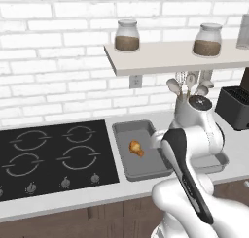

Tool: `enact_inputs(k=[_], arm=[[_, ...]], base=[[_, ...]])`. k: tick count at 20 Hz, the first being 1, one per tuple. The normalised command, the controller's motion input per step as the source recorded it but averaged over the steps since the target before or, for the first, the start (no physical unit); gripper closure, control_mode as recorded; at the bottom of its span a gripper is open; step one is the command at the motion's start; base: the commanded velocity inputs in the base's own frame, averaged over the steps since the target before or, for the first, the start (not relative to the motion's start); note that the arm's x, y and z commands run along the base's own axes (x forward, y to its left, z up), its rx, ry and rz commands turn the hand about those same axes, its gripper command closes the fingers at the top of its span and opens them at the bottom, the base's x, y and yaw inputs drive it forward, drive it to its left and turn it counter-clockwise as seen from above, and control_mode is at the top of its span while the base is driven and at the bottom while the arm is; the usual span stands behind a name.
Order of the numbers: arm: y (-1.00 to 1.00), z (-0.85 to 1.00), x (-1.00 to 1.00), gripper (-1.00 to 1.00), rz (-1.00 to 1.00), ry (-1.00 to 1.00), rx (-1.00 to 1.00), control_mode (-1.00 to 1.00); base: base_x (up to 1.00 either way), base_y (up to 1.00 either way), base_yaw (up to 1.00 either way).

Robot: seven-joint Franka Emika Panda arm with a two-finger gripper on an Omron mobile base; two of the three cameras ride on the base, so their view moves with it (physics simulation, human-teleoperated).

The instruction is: Place one lemon wedge and one chicken drumstick in each tupperware on the nearby counter, to pack two identical lunches.

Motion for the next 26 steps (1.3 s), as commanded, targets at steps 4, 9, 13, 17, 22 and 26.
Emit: enact_inputs(k=[4,9,13,17,22,26], arm=[[-0.04,0.10,-0.75,-1.00,0.00,-0.05,0.00,-1.00],[-0.03,-0.34,-0.57,-1.00,0.00,0.00,0.00,1.00],[0.00,0.00,0.00,-1.00,0.00,0.00,0.00,1.00],[0.00,0.00,0.00,-1.00,0.00,0.00,0.00,1.00],[0.00,0.00,0.00,-1.00,0.00,0.00,0.00,1.00],[0.00,0.00,0.00,-1.00,0.00,0.00,0.00,1.00]], base=[[0.00,0.00,0.00],[-0.18,-0.02,0.00],[-1.00,-0.29,0.00],[-1.00,-0.54,-0.01],[-0.98,-0.83,-0.09],[-0.84,-0.87,-0.12]])
